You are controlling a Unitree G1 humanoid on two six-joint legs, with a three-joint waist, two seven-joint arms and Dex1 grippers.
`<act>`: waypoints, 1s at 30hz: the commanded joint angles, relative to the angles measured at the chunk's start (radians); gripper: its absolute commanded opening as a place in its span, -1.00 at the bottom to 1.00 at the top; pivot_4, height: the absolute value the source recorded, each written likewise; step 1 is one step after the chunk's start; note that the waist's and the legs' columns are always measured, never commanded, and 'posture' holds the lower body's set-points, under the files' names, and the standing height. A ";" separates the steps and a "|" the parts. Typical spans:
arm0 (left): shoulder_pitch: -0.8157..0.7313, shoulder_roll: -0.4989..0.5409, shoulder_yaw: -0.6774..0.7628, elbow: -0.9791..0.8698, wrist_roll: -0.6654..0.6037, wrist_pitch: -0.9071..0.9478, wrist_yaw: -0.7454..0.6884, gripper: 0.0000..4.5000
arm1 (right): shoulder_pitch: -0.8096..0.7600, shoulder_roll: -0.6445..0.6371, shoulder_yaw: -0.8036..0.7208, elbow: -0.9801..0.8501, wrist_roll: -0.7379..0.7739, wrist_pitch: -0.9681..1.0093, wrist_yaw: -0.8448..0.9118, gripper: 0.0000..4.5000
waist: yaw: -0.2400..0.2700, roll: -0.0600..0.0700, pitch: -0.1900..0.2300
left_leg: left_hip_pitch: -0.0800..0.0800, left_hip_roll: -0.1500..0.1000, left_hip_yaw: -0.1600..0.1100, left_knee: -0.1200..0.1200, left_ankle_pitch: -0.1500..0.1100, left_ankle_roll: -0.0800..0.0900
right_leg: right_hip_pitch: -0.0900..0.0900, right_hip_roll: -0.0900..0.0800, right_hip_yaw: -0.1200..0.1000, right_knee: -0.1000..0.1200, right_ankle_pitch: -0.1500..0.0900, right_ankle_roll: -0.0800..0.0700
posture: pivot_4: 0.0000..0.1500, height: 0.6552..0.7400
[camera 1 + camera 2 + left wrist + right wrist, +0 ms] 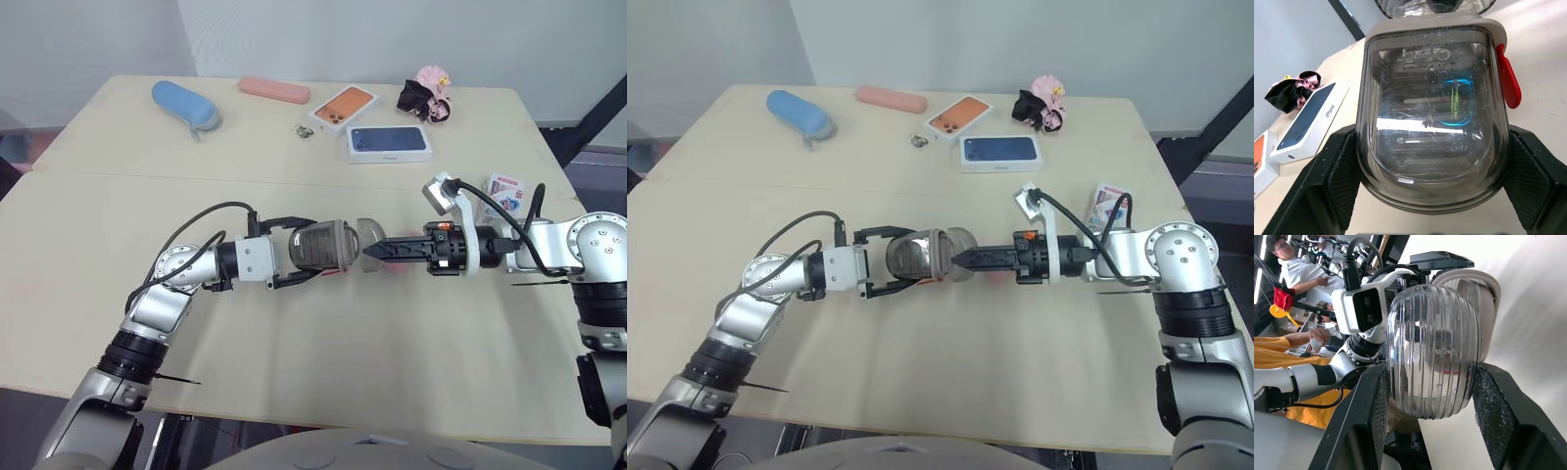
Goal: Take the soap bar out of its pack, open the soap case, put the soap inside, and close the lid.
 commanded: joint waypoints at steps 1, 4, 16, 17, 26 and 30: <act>0.011 0.016 0.019 -0.027 -0.031 0.022 -0.004 0.54 | -0.014 -0.110 -0.043 0.053 -0.099 0.004 0.024 -0.10 | 0.002 0.000 0.000 | 0.000 0.000 0.000 0.000 0.000 0.000 | 0.000 0.000 0.000 0.000 0.000 0.000 | 1.00 1.00; 0.019 0.024 0.021 -0.033 -0.036 0.034 -0.011 0.54 | -0.036 -0.224 -0.048 0.102 -0.241 0.012 0.052 -0.10 | 0.007 0.000 0.000 | -0.001 -0.001 0.000 0.001 0.000 0.000 | 0.000 -0.001 0.000 -0.001 0.000 0.000 | 1.00 1.00; 0.012 0.036 0.024 -0.028 -0.043 0.049 -0.016 0.54 | -0.080 -0.336 0.032 0.119 -0.659 0.024 0.165 -0.10 | 0.000 0.000 0.000 | -0.005 0.000 0.000 0.001 0.000 0.000 | 0.000 0.001 0.001 -0.002 0.000 0.000 | 1.00 1.00; 0.012 0.036 0.023 -0.031 -0.043 0.051 -0.016 0.54 | -0.085 -0.325 0.044 0.122 -0.693 0.017 0.163 -0.10 | 0.000 0.000 0.000 | -0.005 0.000 0.000 0.001 0.000 0.000 | 0.000 0.001 0.001 -0.002 0.000 0.000 | 1.00 1.00; 0.022 0.040 0.025 -0.048 -0.040 0.063 -0.007 0.54 | -0.126 -0.190 0.004 0.179 -0.857 0.034 0.138 -0.10 | 0.001 0.000 0.000 | -0.004 0.000 0.000 0.003 0.000 0.000 | 0.000 0.001 0.001 0.001 0.000 0.000 | 1.00 1.00; 0.028 0.040 0.024 -0.059 -0.038 0.070 -0.002 0.54 | -0.138 -0.154 -0.017 0.184 -0.894 0.065 0.142 -0.10 | 0.003 0.000 0.000 | -0.001 0.000 0.000 0.003 0.000 0.000 | 0.000 0.001 0.001 0.001 0.000 0.000 | 1.00 1.00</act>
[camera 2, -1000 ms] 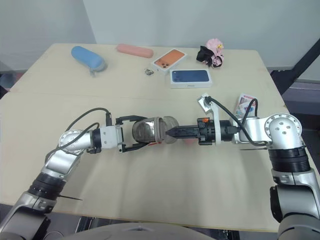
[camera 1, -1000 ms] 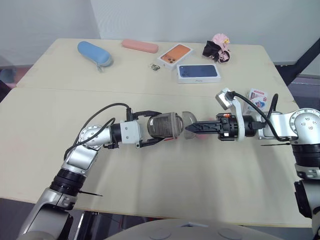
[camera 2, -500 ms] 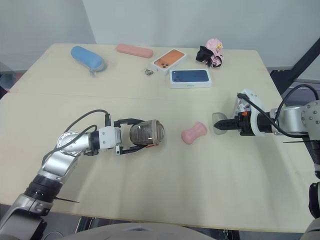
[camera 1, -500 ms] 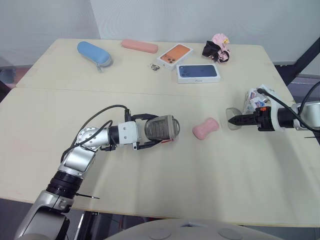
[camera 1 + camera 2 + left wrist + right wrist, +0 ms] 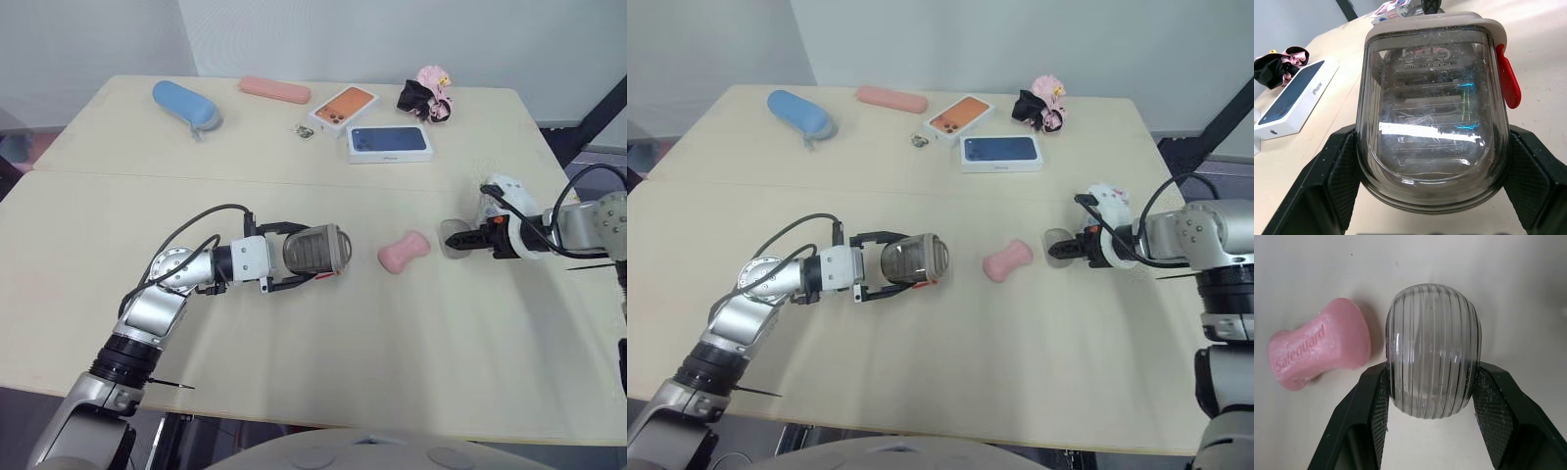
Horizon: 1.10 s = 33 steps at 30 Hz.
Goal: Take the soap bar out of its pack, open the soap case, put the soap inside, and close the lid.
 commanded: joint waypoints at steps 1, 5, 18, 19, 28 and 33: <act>0.008 0.010 0.023 -0.050 -0.008 0.000 0.013 0.54 | -0.028 0.015 -0.069 -0.001 -0.043 0.020 -0.012 0.12 | 0.001 0.000 0.000 | 0.000 0.000 0.000 0.000 0.000 0.000 | 0.000 0.000 0.000 0.000 0.000 0.000 | 1.00 1.00; 0.016 0.012 0.021 -0.059 -0.008 0.002 0.013 0.54 | -0.040 0.024 -0.080 -0.006 -0.069 0.039 0.012 0.78 | 0.001 0.000 0.000 | 0.000 0.000 0.000 0.000 0.000 0.000 | 0.000 0.000 0.000 0.000 0.000 0.000 | 1.00 1.00; -0.023 0.024 0.034 -0.006 -0.020 0.003 -0.008 0.54 | 0.096 -0.109 -0.021 -0.254 -0.193 -0.552 0.568 0.99 | 0.003 0.000 0.000 | 0.001 0.001 0.000 0.000 0.000 0.000 | 0.000 0.000 0.000 0.000 0.000 0.000 | 1.00 1.00; -0.028 0.025 0.035 -0.002 -0.025 0.007 -0.015 0.54 | 0.149 -0.128 -0.001 -0.272 -0.245 -0.699 0.664 0.99 | 0.008 -0.001 -0.001 | 0.000 0.001 0.000 0.000 0.000 0.000 | 0.000 0.000 -0.001 0.000 0.000 0.000 | 1.00 1.00; -0.055 0.052 0.018 0.011 -0.073 0.111 -0.113 0.54 | 0.421 -0.010 0.014 -0.228 -0.443 -1.518 0.995 0.99 | -0.017 -0.002 -0.001 | -0.004 0.002 0.000 0.006 -0.003 0.003 | -0.001 -0.006 -0.002 0.003 0.000 0.000 | 1.00 1.00; -0.060 0.079 0.014 0.024 -0.070 0.147 -0.177 0.54 | 0.463 0.040 0.008 -0.238 -0.450 -1.560 0.981 0.99 | -0.037 -0.002 -0.001 | -0.004 0.000 0.000 0.007 -0.002 0.005 | -0.003 -0.007 -0.001 0.003 0.000 0.000 | 1.00 1.00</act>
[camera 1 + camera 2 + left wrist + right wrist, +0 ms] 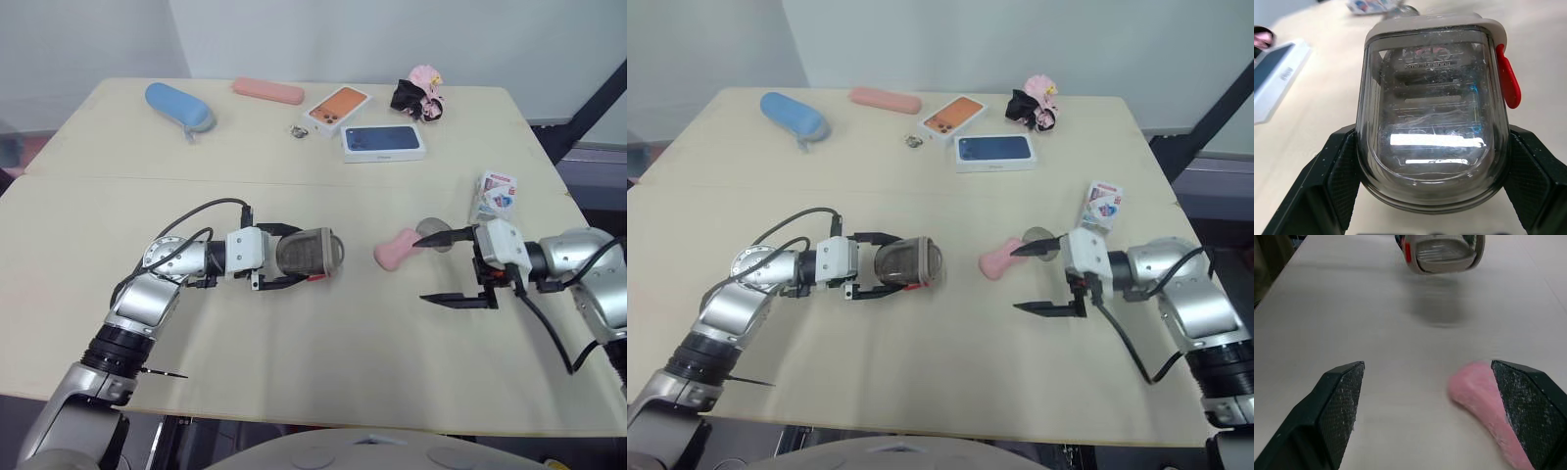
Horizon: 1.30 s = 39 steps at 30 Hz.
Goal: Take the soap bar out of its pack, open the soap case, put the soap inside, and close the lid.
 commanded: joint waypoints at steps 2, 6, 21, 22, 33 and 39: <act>-0.019 0.021 0.013 0.013 -0.014 0.005 -0.039 0.54 | 0.018 0.012 -0.024 -0.034 -0.003 -0.033 -0.013 0.99 | -0.004 0.000 0.000 | 0.001 0.000 0.000 0.000 0.000 0.000 | 0.000 0.000 0.000 0.000 0.000 0.000 | 1.00 1.00; -0.034 0.026 0.015 0.036 -0.003 -0.009 -0.062 0.54 | 0.039 0.004 -0.038 -0.012 -0.028 -0.040 -0.032 0.99 | -0.004 0.000 0.000 | 0.001 0.000 0.000 0.000 0.000 0.000 | 0.000 0.000 0.000 0.000 0.000 0.000 | 1.00 1.00; -0.055 0.018 0.002 0.068 0.001 -0.023 -0.103 0.54 | -0.455 -0.004 0.233 0.301 -0.276 -0.037 0.205 0.99 | -0.025 0.000 0.000 | 0.000 -0.001 0.000 0.000 0.001 0.001 | 0.001 0.003 -0.001 0.004 0.000 0.000 | 1.00 1.00; -0.056 0.018 0.000 0.070 0.003 -0.025 -0.104 0.54 | -0.489 0.009 0.253 0.335 -0.294 -0.052 0.221 0.99 | -0.026 0.000 0.000 | 0.000 -0.001 0.000 0.000 0.001 0.001 | 0.001 0.003 -0.001 0.004 0.000 0.000 | 1.00 1.00; -0.035 0.013 -0.005 0.060 0.016 -0.019 -0.086 0.54 | -0.707 0.139 0.394 0.620 -0.359 -0.210 0.238 0.99 | -0.022 0.000 0.000 | -0.004 0.000 0.000 0.004 0.001 0.002 | 0.000 0.002 -0.004 0.007 0.000 0.000 | 1.00 1.00; -0.044 0.054 -0.020 0.062 0.093 0.006 -0.070 0.54 | -0.704 0.154 0.407 0.616 -0.323 -0.203 0.238 0.99 | -0.021 0.000 0.000 | -0.013 0.001 0.000 0.011 0.002 0.003 | -0.008 0.002 -0.005 0.013 0.000 0.000 | 1.00 1.00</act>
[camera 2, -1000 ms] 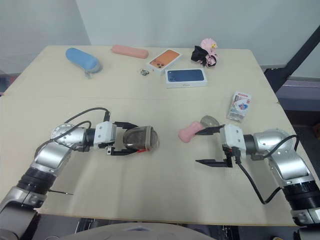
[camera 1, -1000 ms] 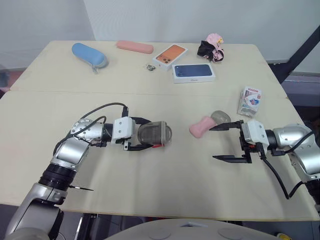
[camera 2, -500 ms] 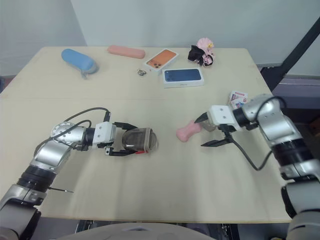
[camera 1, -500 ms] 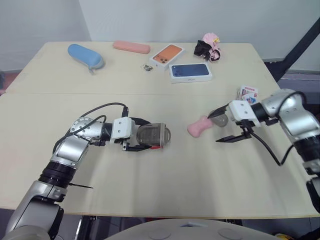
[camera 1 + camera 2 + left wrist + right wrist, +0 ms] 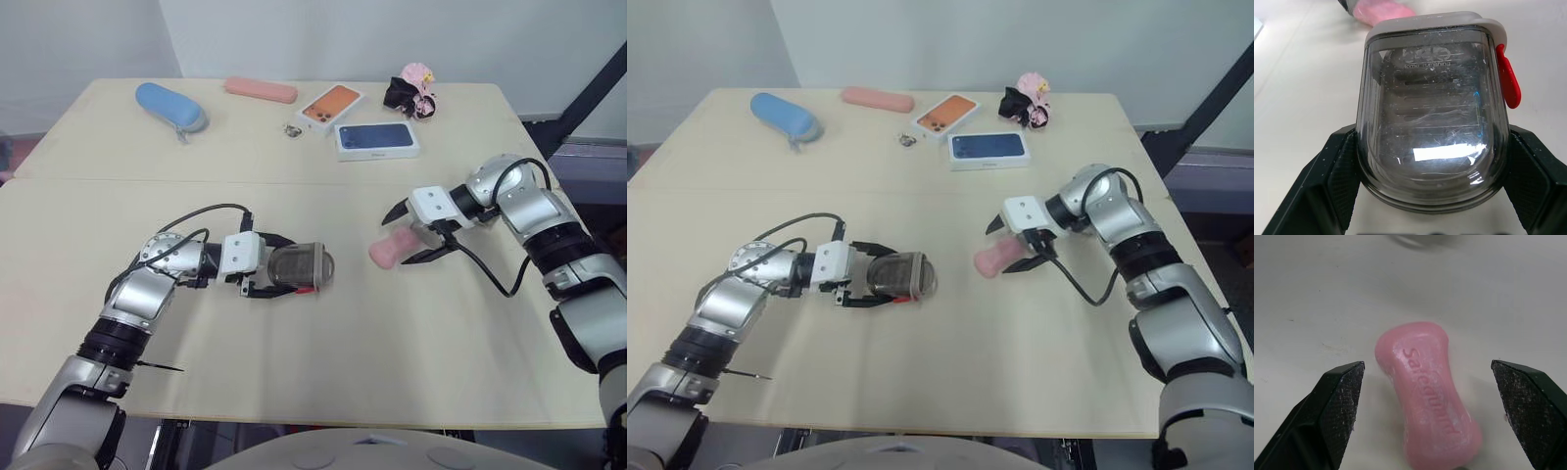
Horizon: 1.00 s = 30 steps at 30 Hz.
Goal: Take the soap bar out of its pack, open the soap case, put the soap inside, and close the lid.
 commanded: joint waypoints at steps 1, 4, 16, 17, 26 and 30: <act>-0.020 0.043 -0.001 -0.016 0.049 0.027 0.014 0.54 | -0.012 -0.012 -0.007 -0.022 0.043 -0.003 0.055 0.99 | 0.000 0.000 0.000 | 0.000 0.000 0.000 0.000 0.000 0.000 | -0.001 0.000 0.000 0.000 0.000 0.000 | 1.00 1.00; -0.052 0.058 -0.008 -0.043 0.058 0.080 0.004 0.54 | 0.007 -0.038 -0.014 -0.035 0.087 0.017 0.055 0.99 | 0.001 0.000 0.000 | -0.001 0.000 0.000 0.001 0.000 0.000 | -0.001 -0.001 0.000 0.001 0.000 0.000 | 1.00 1.00; -0.077 0.125 -0.024 -0.136 0.101 0.218 -0.003 0.54 | 0.380 -0.181 -0.367 -0.386 0.379 0.345 -0.055 0.99 | 0.036 0.000 0.000 | -0.004 0.000 0.000 0.001 0.000 0.000 | -0.002 -0.001 0.000 -0.002 0.000 0.000 | 1.00 1.00; -0.085 0.128 -0.028 -0.148 0.107 0.253 0.003 0.54 | 0.424 -0.187 -0.402 -0.423 0.403 0.369 -0.072 0.99 | 0.038 0.000 0.000 | -0.004 0.000 0.000 0.001 0.000 0.000 | -0.002 -0.001 0.000 -0.002 0.000 0.000 | 1.00 1.00; -0.095 0.126 -0.040 -0.220 0.124 0.354 0.030 0.54 | 0.749 -0.102 -0.654 -0.644 0.549 0.496 -0.315 0.99 | 0.043 0.000 0.000 | -0.004 0.000 0.000 0.000 0.000 0.000 | -0.002 -0.002 0.000 -0.005 0.000 0.000 | 1.00 1.00; -0.096 0.125 -0.048 -0.224 0.128 0.342 0.029 0.54 | 0.880 -0.061 -0.677 -0.713 0.523 0.451 -0.344 0.99 | 0.046 0.000 0.000 | -0.004 0.000 0.000 0.000 0.000 0.000 | -0.002 -0.002 0.000 -0.008 0.000 0.000 | 1.00 1.00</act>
